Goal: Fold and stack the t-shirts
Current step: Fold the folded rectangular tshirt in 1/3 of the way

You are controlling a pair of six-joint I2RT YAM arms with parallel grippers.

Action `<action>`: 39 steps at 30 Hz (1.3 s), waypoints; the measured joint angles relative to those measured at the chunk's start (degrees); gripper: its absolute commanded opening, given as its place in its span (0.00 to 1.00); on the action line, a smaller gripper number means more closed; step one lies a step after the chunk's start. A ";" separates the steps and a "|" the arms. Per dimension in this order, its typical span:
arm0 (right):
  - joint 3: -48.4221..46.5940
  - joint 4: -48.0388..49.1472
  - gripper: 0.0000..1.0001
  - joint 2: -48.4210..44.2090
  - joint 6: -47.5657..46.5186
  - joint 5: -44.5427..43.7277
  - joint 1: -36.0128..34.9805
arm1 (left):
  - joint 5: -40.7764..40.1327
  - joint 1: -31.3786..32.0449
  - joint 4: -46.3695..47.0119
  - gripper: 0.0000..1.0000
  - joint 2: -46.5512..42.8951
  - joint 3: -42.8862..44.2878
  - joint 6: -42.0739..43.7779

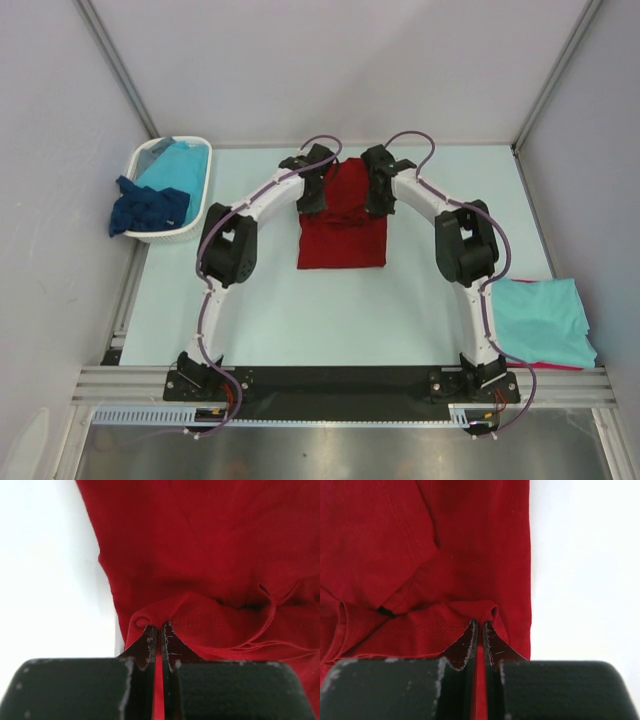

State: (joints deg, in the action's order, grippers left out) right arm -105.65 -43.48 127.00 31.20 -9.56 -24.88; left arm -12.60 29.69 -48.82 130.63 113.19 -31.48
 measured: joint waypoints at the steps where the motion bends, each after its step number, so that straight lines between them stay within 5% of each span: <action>1: -0.57 -0.15 0.00 0.37 0.00 0.04 0.17 | 0.24 -0.13 -0.24 0.00 0.59 0.90 0.09; 16: -6.99 -1.18 0.00 3.67 -0.37 0.68 3.54 | 2.40 -2.03 -1.49 0.07 5.49 11.17 0.98; 23: -6.99 -1.68 0.61 5.55 -0.28 0.55 3.58 | 1.95 -2.03 -1.49 0.43 6.71 9.97 1.09; 26: -6.93 -1.77 0.68 5.29 -0.31 -0.37 3.63 | 0.17 -1.99 -1.01 0.47 5.22 6.36 0.68; 39: 7.85 0.35 0.64 -10.56 0.28 -1.16 -3.06 | -2.93 0.79 5.22 0.45 -18.75 -16.13 -0.02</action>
State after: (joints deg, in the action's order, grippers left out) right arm -97.80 -43.13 116.44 31.48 -10.72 -27.94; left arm -15.53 30.48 -43.59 111.87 97.06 -31.51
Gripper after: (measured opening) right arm 0.652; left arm 0.454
